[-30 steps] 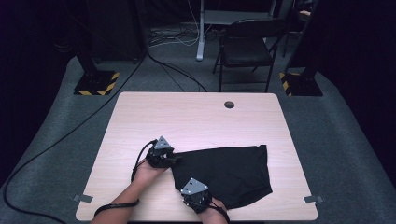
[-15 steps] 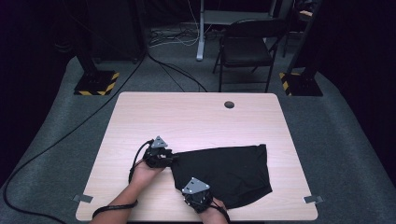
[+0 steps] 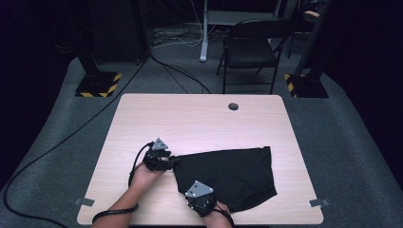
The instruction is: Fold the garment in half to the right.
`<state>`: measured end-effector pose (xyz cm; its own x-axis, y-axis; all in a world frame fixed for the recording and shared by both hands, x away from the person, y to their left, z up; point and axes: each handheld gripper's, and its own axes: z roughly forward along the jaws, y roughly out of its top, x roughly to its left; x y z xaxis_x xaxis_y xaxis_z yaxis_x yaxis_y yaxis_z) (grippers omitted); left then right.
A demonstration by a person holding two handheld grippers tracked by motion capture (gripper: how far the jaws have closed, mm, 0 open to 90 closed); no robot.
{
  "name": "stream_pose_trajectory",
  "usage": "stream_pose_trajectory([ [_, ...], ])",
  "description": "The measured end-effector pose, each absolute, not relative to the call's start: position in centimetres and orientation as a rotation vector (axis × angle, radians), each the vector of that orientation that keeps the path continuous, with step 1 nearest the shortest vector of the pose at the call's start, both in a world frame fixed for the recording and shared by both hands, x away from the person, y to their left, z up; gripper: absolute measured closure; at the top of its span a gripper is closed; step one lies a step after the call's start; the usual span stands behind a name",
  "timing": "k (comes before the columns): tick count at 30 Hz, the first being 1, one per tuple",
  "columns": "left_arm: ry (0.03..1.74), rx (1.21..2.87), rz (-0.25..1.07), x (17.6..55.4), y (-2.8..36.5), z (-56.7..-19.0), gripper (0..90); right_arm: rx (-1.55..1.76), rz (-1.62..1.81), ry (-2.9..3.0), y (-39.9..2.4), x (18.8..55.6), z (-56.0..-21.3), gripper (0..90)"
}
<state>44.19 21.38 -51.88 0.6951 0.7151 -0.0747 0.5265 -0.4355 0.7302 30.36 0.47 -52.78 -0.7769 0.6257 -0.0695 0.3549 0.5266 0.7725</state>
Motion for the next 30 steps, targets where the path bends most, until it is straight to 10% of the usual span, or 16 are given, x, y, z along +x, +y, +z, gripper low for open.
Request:
stream_pose_trajectory([
  [14,0.86,2.133,0.234,44.1,21.2,-52.0,78.2,0.831,1.143,2.446,0.3,30.6,-52.8,82.0],
  [30,0.822,2.124,0.33,43.4,20.4,-49.8,83.9,0.905,1.228,2.496,-0.3,31.0,-50.9,83.6],
])
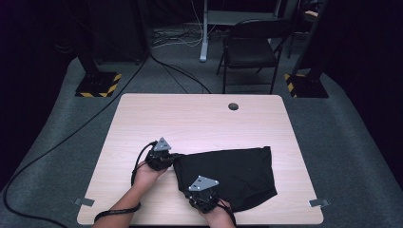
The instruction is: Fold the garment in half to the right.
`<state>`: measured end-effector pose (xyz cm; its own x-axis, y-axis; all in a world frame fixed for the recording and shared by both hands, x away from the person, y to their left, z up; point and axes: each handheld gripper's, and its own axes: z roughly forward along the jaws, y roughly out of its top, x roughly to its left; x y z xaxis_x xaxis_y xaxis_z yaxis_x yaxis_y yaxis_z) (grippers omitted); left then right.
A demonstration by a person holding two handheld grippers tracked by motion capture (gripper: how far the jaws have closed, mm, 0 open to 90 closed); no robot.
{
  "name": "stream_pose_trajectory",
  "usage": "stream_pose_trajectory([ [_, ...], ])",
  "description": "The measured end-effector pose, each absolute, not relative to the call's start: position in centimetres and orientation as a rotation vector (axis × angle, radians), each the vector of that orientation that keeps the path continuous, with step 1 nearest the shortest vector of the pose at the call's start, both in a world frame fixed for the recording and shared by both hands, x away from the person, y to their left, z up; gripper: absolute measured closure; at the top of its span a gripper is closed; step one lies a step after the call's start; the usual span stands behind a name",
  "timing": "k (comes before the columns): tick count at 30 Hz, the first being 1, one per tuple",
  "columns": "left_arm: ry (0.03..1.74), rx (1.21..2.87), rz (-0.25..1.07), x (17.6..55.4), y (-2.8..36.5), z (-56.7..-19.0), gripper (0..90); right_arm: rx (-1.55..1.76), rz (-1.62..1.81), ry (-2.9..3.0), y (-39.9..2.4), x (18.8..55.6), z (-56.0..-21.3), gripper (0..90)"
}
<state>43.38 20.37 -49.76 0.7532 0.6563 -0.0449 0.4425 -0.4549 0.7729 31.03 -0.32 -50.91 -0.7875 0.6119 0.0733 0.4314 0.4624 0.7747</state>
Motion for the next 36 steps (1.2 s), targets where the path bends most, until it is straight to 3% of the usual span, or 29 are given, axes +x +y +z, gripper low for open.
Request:
stream_pose_trajectory([
  [18,0.829,1.99,0.359,43.3,21.5,-47.1,85.7,0.787,1.282,2.507,0.3,31.2,-48.2,84.3],
  [36,0.803,1.982,0.438,43.3,22.5,-44.1,86.0,0.707,1.343,2.491,1.1,31.9,-45.0,83.9],
])
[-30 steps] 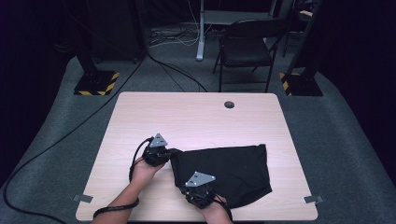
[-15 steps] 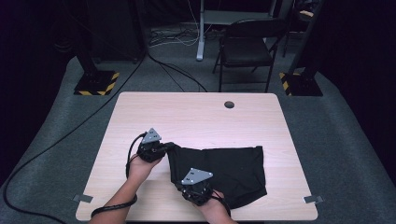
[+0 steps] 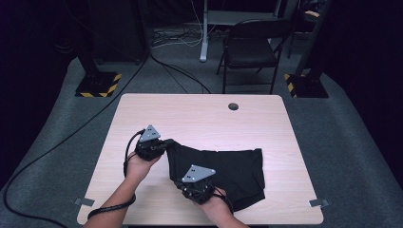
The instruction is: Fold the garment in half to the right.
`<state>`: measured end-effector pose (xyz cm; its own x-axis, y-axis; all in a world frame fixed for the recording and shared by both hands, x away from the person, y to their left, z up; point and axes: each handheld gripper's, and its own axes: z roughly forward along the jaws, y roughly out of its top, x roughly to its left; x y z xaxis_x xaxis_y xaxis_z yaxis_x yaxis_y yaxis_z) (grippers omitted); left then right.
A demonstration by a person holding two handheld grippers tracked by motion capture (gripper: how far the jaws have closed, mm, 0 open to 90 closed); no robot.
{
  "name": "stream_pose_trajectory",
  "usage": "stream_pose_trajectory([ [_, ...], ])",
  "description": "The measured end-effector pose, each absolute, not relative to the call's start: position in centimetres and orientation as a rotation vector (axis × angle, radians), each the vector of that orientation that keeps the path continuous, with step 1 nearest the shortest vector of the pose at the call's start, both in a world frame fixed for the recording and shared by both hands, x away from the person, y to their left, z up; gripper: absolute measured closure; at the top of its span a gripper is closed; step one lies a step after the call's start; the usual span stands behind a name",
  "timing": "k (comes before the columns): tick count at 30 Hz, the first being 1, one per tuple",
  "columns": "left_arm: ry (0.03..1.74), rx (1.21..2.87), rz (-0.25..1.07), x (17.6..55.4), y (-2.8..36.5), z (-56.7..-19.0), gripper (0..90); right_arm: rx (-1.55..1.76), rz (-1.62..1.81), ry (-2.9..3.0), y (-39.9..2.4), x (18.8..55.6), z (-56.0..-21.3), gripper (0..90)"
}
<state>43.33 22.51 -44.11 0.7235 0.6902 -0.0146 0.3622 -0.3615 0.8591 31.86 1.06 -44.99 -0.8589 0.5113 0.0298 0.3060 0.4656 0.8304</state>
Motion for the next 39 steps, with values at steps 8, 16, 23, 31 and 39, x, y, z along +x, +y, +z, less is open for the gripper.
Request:
stream_pose_trajectory([
  [8,0.791,1.988,0.448,43.6,22.5,-42.6,86.1,0.677,1.353,2.511,1.4,32.4,-43.7,83.7],
  [16,0.782,1.991,0.454,44.0,22.3,-40.9,86.0,0.648,1.348,2.537,1.6,32.9,-42.2,83.6],
  [23,0.776,2.002,0.474,44.1,22.4,-39.7,86.1,0.608,1.355,2.531,1.9,33.0,-41.2,83.8],
  [31,0.748,2.013,0.508,43.9,22.5,-37.9,86.1,0.59,1.39,2.528,2.4,33.1,-40.6,83.7],
  [39,0.745,2.017,0.533,43.9,22.8,-36.6,86.2,0.572,1.44,2.524,2.9,33.5,-39.6,83.8],
])
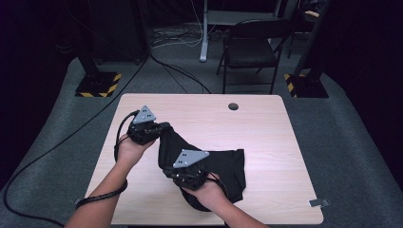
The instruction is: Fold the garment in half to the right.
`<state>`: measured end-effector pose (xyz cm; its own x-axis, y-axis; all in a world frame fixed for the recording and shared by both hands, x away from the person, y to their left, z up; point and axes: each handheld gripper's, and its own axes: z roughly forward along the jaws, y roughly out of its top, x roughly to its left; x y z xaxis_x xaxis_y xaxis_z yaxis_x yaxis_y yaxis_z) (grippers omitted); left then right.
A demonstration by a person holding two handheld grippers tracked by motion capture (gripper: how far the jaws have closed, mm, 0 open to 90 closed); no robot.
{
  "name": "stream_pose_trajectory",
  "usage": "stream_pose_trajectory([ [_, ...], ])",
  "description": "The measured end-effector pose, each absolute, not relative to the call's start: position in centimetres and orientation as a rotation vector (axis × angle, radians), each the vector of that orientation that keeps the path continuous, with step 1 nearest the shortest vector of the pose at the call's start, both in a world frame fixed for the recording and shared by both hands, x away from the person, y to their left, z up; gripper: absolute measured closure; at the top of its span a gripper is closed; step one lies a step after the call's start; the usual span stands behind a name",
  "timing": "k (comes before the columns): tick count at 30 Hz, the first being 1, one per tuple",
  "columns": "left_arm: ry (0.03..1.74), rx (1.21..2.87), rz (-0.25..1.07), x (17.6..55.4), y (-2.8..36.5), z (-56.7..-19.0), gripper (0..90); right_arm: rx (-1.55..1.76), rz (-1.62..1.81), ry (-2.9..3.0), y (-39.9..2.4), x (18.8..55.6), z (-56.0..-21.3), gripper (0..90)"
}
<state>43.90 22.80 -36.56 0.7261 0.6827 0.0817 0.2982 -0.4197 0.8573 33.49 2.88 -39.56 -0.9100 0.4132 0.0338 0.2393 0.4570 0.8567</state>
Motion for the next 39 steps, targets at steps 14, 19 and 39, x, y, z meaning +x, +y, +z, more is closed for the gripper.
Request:
stream_pose_trajectory([
  [14,0.726,2.059,0.579,44.0,22.8,-34.1,86.3,0.517,1.495,2.495,4.1,33.6,-37.7,84.0],
  [19,0.723,2.099,0.604,44.0,22.3,-34.0,86.3,0.522,1.52,2.487,4.3,33.7,-37.7,83.9],
  [39,0.72,2.149,0.582,45.0,19.1,-35.5,86.2,0.619,1.583,2.473,2.5,34.3,-39.5,83.6],
])
